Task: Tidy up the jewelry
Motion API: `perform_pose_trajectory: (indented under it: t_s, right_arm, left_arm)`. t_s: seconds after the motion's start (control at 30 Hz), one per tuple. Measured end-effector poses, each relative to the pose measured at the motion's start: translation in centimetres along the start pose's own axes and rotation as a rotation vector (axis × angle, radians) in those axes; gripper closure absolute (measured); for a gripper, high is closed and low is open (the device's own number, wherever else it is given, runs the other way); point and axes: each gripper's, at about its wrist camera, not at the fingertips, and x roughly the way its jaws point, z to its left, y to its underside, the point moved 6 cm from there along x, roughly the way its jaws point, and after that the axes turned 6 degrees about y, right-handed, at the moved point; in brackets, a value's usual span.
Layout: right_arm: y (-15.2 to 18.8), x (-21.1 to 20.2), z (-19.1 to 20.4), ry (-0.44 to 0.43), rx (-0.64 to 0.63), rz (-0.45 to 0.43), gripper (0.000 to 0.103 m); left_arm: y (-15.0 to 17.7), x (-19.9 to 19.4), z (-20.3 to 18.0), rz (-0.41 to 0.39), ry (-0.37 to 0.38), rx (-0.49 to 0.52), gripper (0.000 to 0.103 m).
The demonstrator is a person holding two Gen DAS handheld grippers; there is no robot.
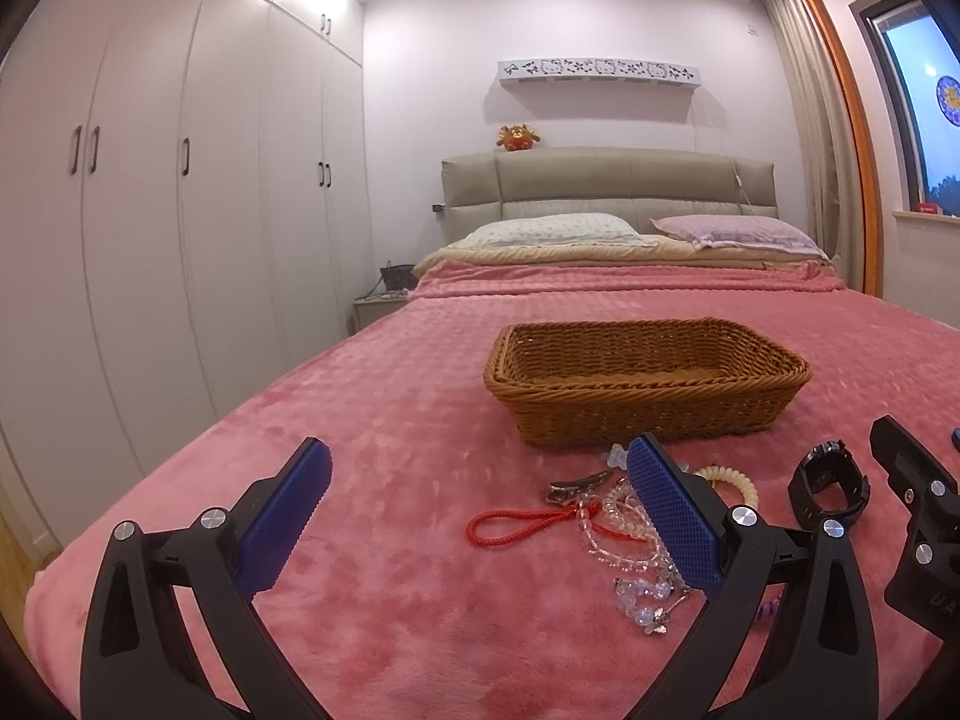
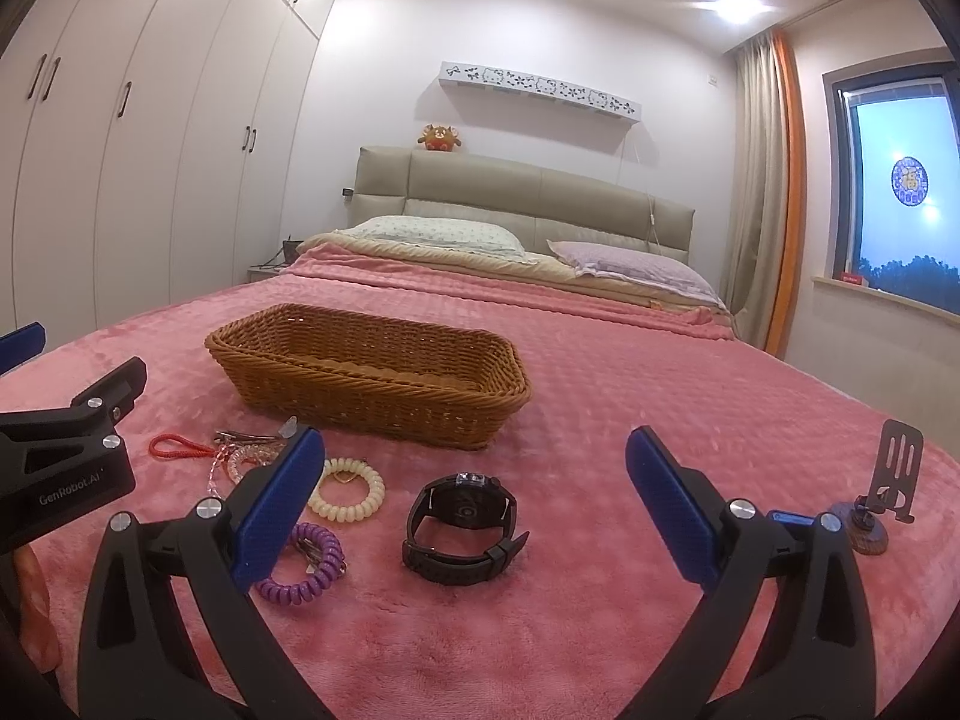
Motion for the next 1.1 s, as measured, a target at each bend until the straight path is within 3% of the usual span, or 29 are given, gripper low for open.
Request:
perform_pose_trajectory:
  t_s: [0.63, 0.73, 0.9, 1.0, 1.1]
  right_arm:
    - [0.3, 0.6, -0.3, 0.003, 0.022, 0.03, 0.007]
    - [0.6, 1.2, -0.5, 0.003, 0.03, 0.058, 0.007]
    - [0.9, 2.2, -0.8, 0.01, 0.033, 0.125, 0.008]
    - [1.7, 2.8, -1.1, -0.001, 0.037, 0.203, 0.017]
    - [2.4, 3.1, -1.5, -0.052, 0.057, 0.266, 0.029]
  left_arm:
    - [0.1, 0.2, -0.1, 0.014, 0.009, -0.004, 0.007]
    - [0.4, 0.7, 0.1, 0.053, 0.059, -0.026, 0.007]
    - [1.3, 2.0, 3.0, 0.19, 0.178, -0.18, 0.01]
    - [2.2, 2.6, 4.3, 0.283, 0.253, -0.247, 0.02]
    - [2.8, 3.0, 5.1, 0.364, 0.299, -0.24, 0.025]
